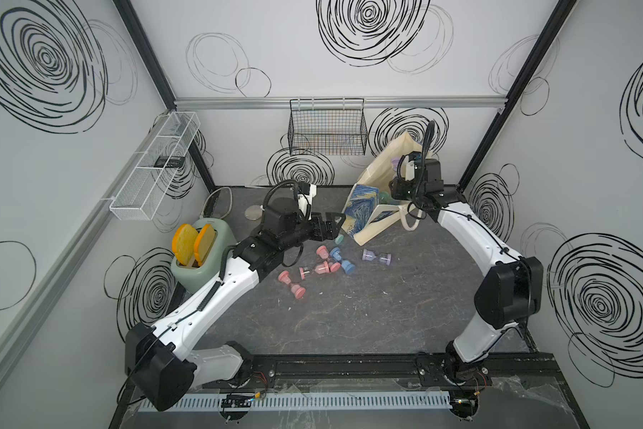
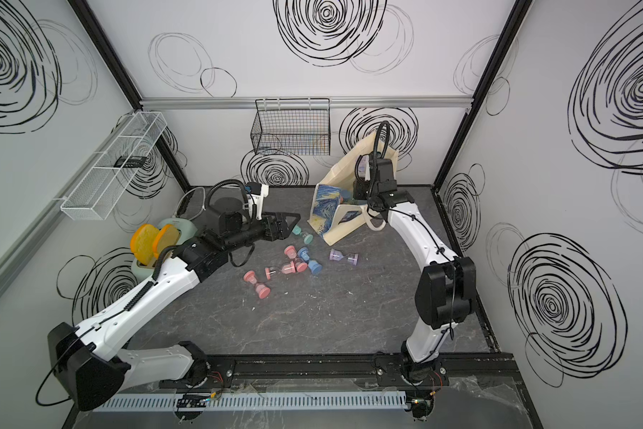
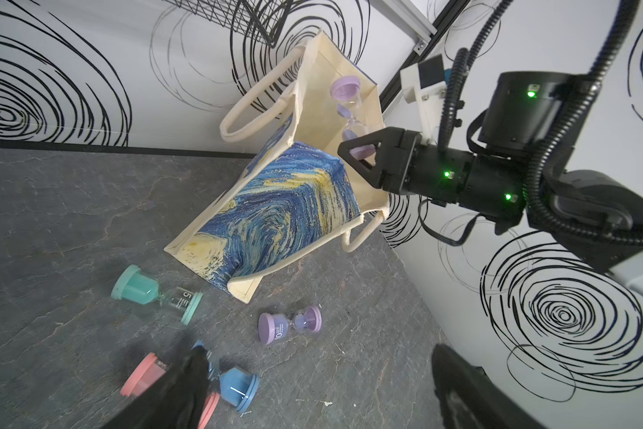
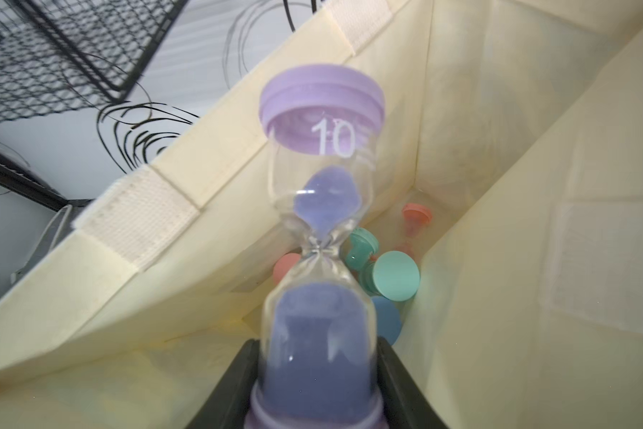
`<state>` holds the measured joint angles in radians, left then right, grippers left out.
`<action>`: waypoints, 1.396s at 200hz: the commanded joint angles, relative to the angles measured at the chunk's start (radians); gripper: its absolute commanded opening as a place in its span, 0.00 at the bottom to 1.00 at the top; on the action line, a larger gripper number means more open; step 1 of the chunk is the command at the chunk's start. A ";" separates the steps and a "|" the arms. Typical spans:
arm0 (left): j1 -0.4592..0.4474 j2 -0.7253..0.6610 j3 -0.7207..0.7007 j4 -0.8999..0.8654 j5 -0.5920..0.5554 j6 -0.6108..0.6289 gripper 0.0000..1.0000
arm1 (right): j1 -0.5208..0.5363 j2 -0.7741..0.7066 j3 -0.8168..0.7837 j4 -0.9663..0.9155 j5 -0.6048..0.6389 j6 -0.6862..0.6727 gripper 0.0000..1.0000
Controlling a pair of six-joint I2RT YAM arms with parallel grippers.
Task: Put the hourglass into the canvas bag
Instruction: Place the hourglass in the canvas bag.
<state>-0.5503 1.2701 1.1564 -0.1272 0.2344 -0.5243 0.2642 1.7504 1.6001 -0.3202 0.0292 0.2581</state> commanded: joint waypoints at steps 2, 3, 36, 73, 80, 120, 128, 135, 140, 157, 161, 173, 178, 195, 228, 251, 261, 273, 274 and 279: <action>-0.009 0.026 0.040 0.071 0.034 -0.007 0.96 | -0.007 0.043 0.077 -0.047 0.031 -0.025 0.40; -0.009 0.027 0.041 0.071 0.035 -0.007 0.96 | -0.007 0.047 0.080 -0.048 0.031 -0.026 0.40; -0.014 0.062 0.055 0.077 0.037 -0.003 0.96 | -0.005 0.111 0.095 -0.069 0.051 -0.029 0.41; -0.016 0.074 0.052 0.076 0.039 -0.003 0.96 | 0.004 0.160 0.098 -0.096 0.090 -0.035 0.47; -0.017 0.072 0.048 0.077 0.036 -0.004 0.96 | 0.004 0.162 0.095 -0.098 0.094 -0.033 0.48; -0.016 0.074 0.048 0.074 0.028 -0.002 0.96 | 0.004 0.142 0.069 -0.082 0.114 -0.027 0.53; -0.016 0.075 0.051 0.074 0.030 -0.002 0.96 | 0.006 0.136 0.067 -0.076 0.118 -0.024 0.55; -0.017 0.075 0.051 0.074 0.030 -0.002 0.96 | 0.006 0.131 0.069 -0.075 0.121 -0.023 0.55; -0.016 0.075 0.051 0.072 0.029 -0.001 0.96 | 0.005 0.129 0.071 -0.075 0.123 -0.022 0.55; -0.016 0.074 0.050 0.072 0.025 -0.001 0.96 | 0.006 0.124 0.085 -0.080 0.122 -0.022 0.57; -0.016 0.075 0.049 0.073 0.025 0.000 0.96 | 0.005 0.123 0.088 -0.083 0.121 -0.020 0.57; -0.016 0.075 0.051 0.071 0.025 0.001 0.96 | 0.007 0.116 0.098 -0.086 0.120 -0.021 0.58; -0.016 0.075 0.052 0.068 0.026 0.001 0.96 | 0.007 0.112 0.103 -0.086 0.117 -0.020 0.58; -0.014 0.070 0.055 0.069 0.027 0.001 0.96 | 0.013 0.085 0.112 -0.078 0.074 -0.023 0.60; -0.013 0.045 0.055 0.074 0.021 -0.004 0.96 | 0.037 0.027 0.123 -0.066 0.030 -0.020 0.64; -0.011 0.010 0.041 0.072 0.004 -0.004 0.96 | 0.040 -0.032 0.098 -0.057 0.015 -0.008 0.65; -0.010 -0.007 0.030 0.074 -0.004 -0.004 0.96 | 0.042 -0.069 0.071 -0.042 0.012 -0.004 0.67; -0.007 -0.028 0.015 0.072 -0.009 -0.002 0.96 | 0.052 -0.115 0.037 -0.025 0.010 -0.005 0.67; -0.007 -0.029 0.014 0.071 -0.010 -0.003 0.96 | 0.053 -0.117 0.037 -0.025 0.011 -0.006 0.67; -0.006 -0.038 0.008 0.070 -0.011 -0.001 0.96 | 0.059 -0.138 0.022 -0.020 0.010 -0.010 0.68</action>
<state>-0.5617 1.2945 1.1797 -0.1028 0.2451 -0.5243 0.3084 1.7172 1.6676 -0.3820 0.0559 0.2417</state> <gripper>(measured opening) 0.959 0.671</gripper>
